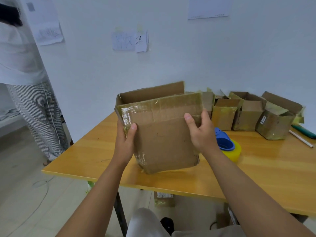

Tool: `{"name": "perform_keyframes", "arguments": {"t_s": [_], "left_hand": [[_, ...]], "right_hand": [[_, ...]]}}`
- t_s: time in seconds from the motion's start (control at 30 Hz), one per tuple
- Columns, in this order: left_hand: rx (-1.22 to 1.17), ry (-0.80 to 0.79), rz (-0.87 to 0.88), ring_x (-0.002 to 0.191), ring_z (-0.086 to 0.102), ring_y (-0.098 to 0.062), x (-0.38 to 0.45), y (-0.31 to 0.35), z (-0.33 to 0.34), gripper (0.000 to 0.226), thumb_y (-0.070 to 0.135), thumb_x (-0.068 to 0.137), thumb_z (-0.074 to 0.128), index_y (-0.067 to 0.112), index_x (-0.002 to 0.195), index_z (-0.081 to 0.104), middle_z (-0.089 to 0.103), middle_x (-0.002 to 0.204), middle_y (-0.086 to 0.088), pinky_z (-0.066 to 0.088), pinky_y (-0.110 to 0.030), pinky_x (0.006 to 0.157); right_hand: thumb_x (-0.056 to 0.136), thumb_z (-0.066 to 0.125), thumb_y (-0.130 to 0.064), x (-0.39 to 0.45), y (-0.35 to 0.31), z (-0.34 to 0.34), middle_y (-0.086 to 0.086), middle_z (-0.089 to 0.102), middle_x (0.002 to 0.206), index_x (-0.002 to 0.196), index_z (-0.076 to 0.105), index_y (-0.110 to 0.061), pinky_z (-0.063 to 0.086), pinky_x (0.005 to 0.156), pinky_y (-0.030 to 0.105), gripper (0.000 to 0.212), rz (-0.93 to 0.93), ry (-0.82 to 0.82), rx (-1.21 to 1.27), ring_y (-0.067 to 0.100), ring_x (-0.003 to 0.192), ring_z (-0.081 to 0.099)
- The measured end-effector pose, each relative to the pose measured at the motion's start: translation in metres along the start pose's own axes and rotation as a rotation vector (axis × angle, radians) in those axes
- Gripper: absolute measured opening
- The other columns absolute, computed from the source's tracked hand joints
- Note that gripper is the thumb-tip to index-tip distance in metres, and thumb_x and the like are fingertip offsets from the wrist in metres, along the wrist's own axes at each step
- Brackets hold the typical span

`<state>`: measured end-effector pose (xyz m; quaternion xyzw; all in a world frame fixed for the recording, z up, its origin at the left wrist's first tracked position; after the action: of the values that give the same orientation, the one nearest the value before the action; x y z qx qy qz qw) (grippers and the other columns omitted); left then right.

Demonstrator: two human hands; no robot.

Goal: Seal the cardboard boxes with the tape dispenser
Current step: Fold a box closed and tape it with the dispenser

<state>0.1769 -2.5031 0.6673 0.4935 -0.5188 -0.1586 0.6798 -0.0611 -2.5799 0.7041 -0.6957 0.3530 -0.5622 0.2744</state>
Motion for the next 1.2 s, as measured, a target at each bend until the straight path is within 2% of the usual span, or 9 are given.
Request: {"name": "perform_keyframes", "arguments": {"t_s": [0.07, 0.27, 0.4, 0.57, 0.73, 0.87, 1.07, 1.13, 1.2], "left_hand": [[0.020, -0.003, -0.009, 0.137, 0.041, 0.000, 0.002, -0.002, -0.006, 0.074, 0.065, 0.091, 0.049, 0.043, 0.154, 0.019, 0.041, 0.151, 0.020, 0.037, -0.032, 0.111], [0.012, -0.040, 0.018, 0.124, 0.053, 0.001, 0.001, 0.003, -0.006, 0.076, 0.057, 0.087, 0.061, 0.036, 0.152, 0.027, 0.053, 0.138, 0.021, 0.047, -0.012, 0.090], [0.007, -0.016, 0.032, 0.120, 0.055, 0.003, 0.000, 0.011, -0.002, 0.073, 0.065, 0.082, 0.065, 0.045, 0.145, 0.033, 0.053, 0.131, 0.028, 0.051, -0.014, 0.086], [0.083, -0.038, 0.009, 0.126, 0.041, 0.018, 0.007, 0.025, -0.003, 0.092, 0.080, 0.070, 0.064, 0.069, 0.143, 0.009, 0.035, 0.135, 0.051, 0.044, -0.007, 0.082], [0.106, -0.075, 0.029, 0.125, 0.048, 0.008, 0.012, 0.029, 0.001, 0.088, 0.079, 0.072, 0.064, 0.063, 0.145, 0.020, 0.043, 0.142, 0.033, 0.048, -0.008, 0.081], [0.143, -0.076, -0.008, 0.132, 0.043, 0.001, 0.011, 0.025, 0.001, 0.094, 0.085, 0.067, 0.061, 0.055, 0.148, 0.025, 0.041, 0.149, 0.023, 0.044, -0.018, 0.095], [0.184, -0.085, -0.028, 0.113, 0.056, 0.000, 0.010, 0.026, 0.002, 0.040, 0.085, 0.071, 0.055, 0.064, 0.105, 0.057, 0.057, 0.120, 0.017, 0.051, -0.037, 0.097], [0.177, -0.089, -0.045, 0.120, 0.055, -0.011, 0.011, 0.025, 0.001, 0.036, 0.083, 0.075, 0.053, 0.061, 0.103, 0.059, 0.059, 0.125, 0.009, 0.048, -0.046, 0.102], [0.156, -0.104, -0.050, 0.119, 0.057, -0.014, 0.012, 0.027, 0.001, 0.044, 0.082, 0.079, 0.049, 0.051, 0.107, 0.064, 0.061, 0.123, 0.003, 0.047, -0.050, 0.102]], "right_hand": [[0.096, 0.051, -0.059, 0.002, 0.000, 0.006, 0.002, 0.057, 0.098, 0.128, 0.045, -0.004, 0.051, 0.085, 0.030, 0.064, -0.005, -0.002, -0.018, 0.002, 0.092, 0.056], [0.090, 0.052, -0.066, 0.005, -0.003, 0.001, 0.006, 0.059, 0.110, 0.130, 0.048, -0.002, 0.050, 0.096, 0.056, 0.077, 0.030, -0.022, 0.031, 0.029, 0.110, 0.059], [0.094, 0.059, -0.055, 0.003, 0.005, -0.006, -0.020, 0.059, 0.074, 0.095, 0.057, -0.026, 0.049, 0.062, 0.026, 0.029, 0.012, 0.039, 0.101, -0.001, 0.068, 0.055], [0.095, 0.064, -0.040, -0.009, 0.020, -0.016, -0.032, 0.059, 0.068, 0.087, 0.054, -0.039, 0.044, 0.055, 0.008, 0.012, 0.006, 0.050, 0.209, -0.011, 0.064, 0.057], [0.103, 0.053, -0.017, -0.011, 0.032, -0.024, -0.007, 0.068, 0.123, 0.126, 0.063, -0.025, 0.052, 0.094, 0.029, 0.027, 0.111, -0.062, 0.516, 0.010, 0.116, 0.063], [0.096, 0.047, 0.005, -0.007, 0.029, -0.030, -0.007, 0.064, 0.134, 0.081, 0.075, -0.028, 0.045, 0.095, 0.031, 0.046, 0.188, -0.119, 0.683, 0.011, 0.127, 0.056], [0.095, 0.057, -0.021, -0.009, 0.023, -0.022, -0.017, 0.072, 0.110, 0.101, 0.073, -0.046, 0.053, 0.081, 0.017, 0.031, 0.155, -0.117, 0.575, -0.001, 0.107, 0.065], [0.092, 0.061, -0.033, -0.011, 0.020, -0.021, -0.031, 0.069, 0.105, 0.098, 0.068, -0.061, 0.052, 0.080, 0.012, 0.029, 0.147, -0.087, 0.493, -0.010, 0.105, 0.063], [0.092, 0.061, -0.042, -0.010, 0.021, -0.019, -0.022, 0.070, 0.114, 0.108, 0.065, -0.055, 0.054, 0.085, 0.018, 0.021, 0.128, -0.054, 0.434, 0.000, 0.111, 0.064]]}}
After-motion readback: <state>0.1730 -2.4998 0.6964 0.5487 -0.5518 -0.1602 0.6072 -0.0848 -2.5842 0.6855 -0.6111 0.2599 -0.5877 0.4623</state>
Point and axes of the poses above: each hand's wrist, its own x-axis towards the middle knuckle, its own z-axis out of the palm, y = z × x, the point moved 4 cm from there along x, towards the middle knuckle
